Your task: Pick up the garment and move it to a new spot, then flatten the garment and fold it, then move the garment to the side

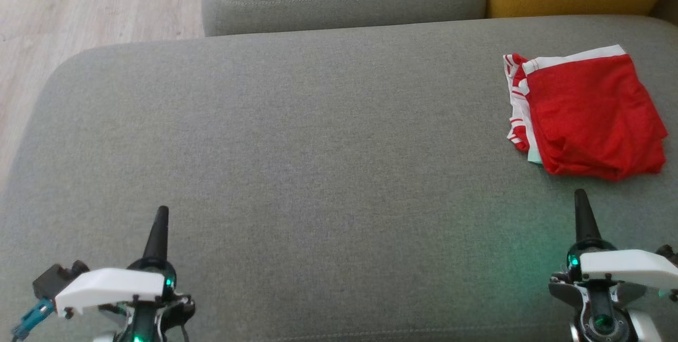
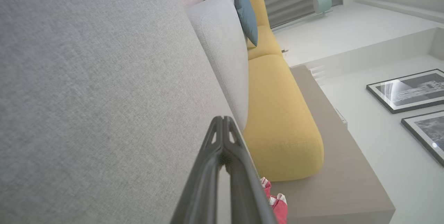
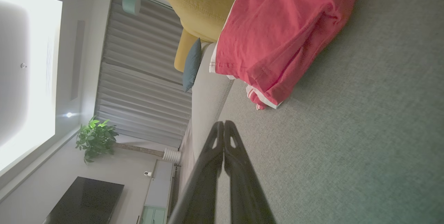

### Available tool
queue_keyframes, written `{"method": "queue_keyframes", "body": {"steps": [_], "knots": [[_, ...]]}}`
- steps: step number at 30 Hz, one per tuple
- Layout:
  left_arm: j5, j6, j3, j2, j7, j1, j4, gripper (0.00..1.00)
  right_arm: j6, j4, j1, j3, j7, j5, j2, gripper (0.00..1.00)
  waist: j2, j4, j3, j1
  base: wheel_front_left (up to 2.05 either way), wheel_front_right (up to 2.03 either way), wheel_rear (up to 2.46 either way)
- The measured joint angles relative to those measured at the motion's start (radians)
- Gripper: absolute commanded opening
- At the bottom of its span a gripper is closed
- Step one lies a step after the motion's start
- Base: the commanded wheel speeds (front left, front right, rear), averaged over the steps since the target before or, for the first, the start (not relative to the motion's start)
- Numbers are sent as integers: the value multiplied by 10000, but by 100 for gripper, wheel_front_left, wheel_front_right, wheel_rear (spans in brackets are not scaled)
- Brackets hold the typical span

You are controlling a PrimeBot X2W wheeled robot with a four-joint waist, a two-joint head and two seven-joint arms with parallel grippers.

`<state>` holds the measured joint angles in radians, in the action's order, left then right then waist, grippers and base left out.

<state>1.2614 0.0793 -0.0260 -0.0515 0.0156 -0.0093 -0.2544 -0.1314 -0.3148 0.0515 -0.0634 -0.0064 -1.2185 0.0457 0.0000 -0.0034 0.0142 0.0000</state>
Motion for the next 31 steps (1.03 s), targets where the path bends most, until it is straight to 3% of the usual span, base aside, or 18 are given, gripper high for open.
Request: {"method": "queue_keyframes", "body": {"steps": [31], "knots": [[2949,364,686,-6,-859,-306,-148,0,0,228,9,-456,865,-3196,0,0,0,29,-93,0,0,0,0]]}}
